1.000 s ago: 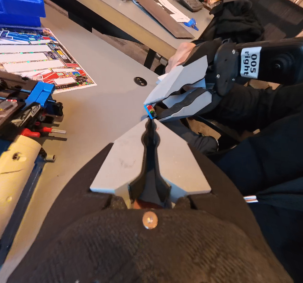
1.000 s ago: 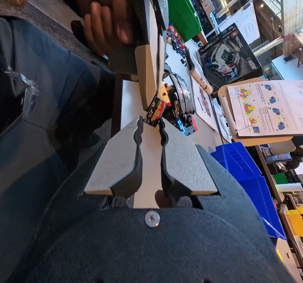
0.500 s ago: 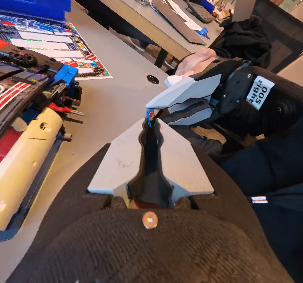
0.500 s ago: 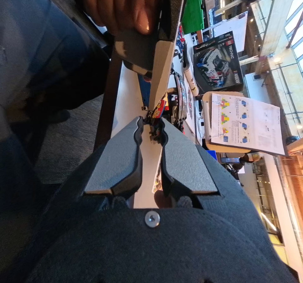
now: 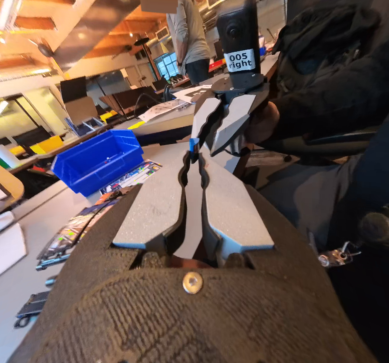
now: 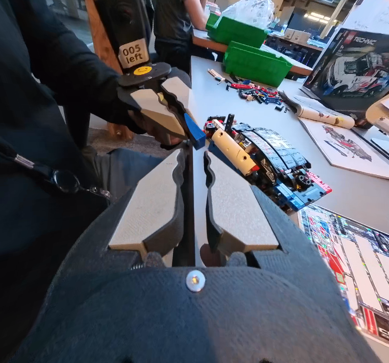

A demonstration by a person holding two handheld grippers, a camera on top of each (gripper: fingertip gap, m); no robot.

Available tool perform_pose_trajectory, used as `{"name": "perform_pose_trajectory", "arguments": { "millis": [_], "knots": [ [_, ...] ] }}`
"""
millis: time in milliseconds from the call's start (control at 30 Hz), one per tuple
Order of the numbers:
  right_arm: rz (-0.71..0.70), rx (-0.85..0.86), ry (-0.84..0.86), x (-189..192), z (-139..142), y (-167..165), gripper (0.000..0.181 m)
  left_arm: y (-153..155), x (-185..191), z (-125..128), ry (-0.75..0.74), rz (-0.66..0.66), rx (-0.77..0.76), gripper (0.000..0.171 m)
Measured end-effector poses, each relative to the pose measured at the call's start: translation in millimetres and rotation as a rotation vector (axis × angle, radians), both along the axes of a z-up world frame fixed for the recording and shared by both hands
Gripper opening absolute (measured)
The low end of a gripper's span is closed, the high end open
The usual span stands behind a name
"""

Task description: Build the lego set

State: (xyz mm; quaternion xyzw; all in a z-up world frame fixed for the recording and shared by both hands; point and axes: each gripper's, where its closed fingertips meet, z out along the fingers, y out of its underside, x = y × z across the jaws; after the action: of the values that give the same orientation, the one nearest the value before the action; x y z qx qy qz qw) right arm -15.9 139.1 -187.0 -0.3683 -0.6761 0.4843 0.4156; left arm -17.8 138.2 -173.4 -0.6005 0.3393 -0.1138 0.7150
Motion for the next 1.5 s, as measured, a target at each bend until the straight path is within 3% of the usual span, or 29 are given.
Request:
{"name": "perform_pose_trajectory", "arguments": {
  "millis": [67, 200, 267, 433, 667, 900, 1033, 1233, 1400, 1500],
  "knots": [
    [0.019, -0.056, 0.026, 1.4, 5.8, -3.8, 0.016, 0.8, 0.6, 1.1, 0.130, 0.063, 0.091, 0.005],
    [0.111, -0.260, -0.039, 11.3, 4.9, -5.3, 0.008, -3.4, 7.9, 7.8, 0.608, 0.213, 0.425, 0.004],
    [0.128, -0.332, -0.063, 12.7, 5.7, -2.9, 0.009, -7.4, 11.2, 11.8, 0.652, 0.222, 0.490, 0.004],
    [0.178, -0.502, -0.092, 7.6, 14.8, -10.9, 0.021, -7.3, 6.4, 10.8, 0.620, 0.235, 0.495, 0.004],
    [0.273, -0.866, -0.104, 0.4, 26.5, -16.6, 0.016, -6.9, 4.4, 16.0, 0.451, 0.232, 0.436, 0.004],
    [0.302, -1.085, -0.087, -3.2, 33.8, -16.1, 0.015, -7.9, 3.7, 21.6, 0.468, 0.265, 0.475, 0.005],
    [0.323, -1.123, -0.073, -2.7, 36.0, -16.7, 0.022, -9.6, 6.9, 24.5, 0.460, 0.251, 0.479, 0.004],
    [0.376, -1.165, -0.028, 3.6, 45.6, -17.4, 0.014, -9.6, 11.5, 30.4, 0.439, 0.260, 0.500, 0.005],
    [0.418, -1.315, 0.025, 2.4, 52.7, -13.9, 0.015, -7.6, 9.2, 39.0, 0.421, 0.321, 0.538, 0.004],
    [0.431, -1.322, 0.051, 3.9, 56.4, -14.4, 0.019, -11.8, 10.2, 46.9, 0.418, 0.343, 0.584, 0.004]
  ]
}}
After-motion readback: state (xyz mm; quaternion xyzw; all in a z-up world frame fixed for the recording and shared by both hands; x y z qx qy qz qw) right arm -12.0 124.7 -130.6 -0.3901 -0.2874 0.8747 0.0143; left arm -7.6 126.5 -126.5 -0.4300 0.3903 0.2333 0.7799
